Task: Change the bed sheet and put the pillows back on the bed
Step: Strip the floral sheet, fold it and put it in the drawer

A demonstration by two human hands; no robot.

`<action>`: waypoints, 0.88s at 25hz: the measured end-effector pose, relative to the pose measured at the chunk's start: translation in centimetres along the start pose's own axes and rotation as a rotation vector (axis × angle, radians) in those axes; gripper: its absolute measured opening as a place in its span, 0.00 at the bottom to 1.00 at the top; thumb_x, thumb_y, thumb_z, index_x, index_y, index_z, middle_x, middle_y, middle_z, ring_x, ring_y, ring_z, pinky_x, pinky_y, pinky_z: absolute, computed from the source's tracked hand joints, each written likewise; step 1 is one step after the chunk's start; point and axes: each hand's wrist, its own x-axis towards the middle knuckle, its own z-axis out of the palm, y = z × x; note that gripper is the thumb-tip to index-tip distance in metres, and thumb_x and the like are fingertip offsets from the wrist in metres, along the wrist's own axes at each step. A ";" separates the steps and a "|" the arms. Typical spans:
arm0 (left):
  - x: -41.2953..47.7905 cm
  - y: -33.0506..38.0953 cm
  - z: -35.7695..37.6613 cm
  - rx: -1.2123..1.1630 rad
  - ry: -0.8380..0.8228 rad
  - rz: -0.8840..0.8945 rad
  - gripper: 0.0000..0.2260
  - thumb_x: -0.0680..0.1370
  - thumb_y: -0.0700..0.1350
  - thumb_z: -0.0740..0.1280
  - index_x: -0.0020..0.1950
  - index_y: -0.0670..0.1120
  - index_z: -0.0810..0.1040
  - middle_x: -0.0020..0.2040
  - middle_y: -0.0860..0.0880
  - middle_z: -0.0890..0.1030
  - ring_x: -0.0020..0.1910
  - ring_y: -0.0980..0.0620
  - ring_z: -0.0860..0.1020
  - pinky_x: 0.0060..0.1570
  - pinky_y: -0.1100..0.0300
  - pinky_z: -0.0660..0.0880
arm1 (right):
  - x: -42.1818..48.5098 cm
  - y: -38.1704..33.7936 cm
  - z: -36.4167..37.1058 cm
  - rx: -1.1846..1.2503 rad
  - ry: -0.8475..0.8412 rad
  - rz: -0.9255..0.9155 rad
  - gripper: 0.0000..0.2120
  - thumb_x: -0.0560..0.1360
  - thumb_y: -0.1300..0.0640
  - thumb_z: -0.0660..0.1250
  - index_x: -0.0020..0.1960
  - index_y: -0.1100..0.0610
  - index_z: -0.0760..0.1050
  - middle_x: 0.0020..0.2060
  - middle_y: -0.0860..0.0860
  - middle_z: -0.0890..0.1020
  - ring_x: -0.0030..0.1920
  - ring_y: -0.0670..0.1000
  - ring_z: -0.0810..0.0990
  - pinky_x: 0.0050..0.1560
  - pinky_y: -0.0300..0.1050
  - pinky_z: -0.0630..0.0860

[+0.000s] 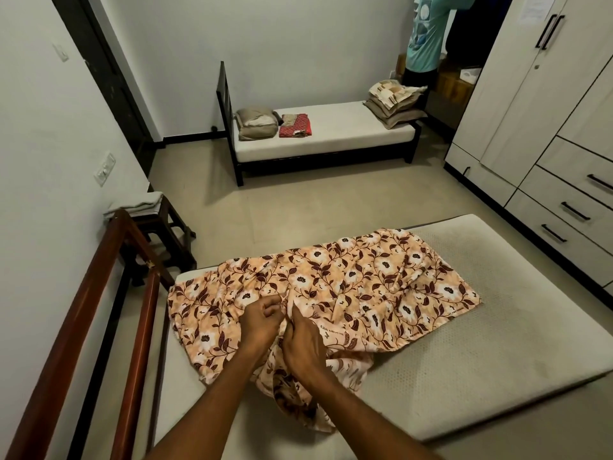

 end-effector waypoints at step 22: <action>-2.6 -0.6 1.1 0.047 0.165 0.057 0.15 0.79 0.36 0.72 0.66 0.42 0.82 0.60 0.47 0.86 0.50 0.63 0.81 0.49 0.74 0.76 | -0.3 -0.2 -0.6 -0.007 -0.135 0.101 0.24 0.87 0.51 0.49 0.83 0.49 0.55 0.43 0.49 0.80 0.42 0.50 0.81 0.39 0.49 0.76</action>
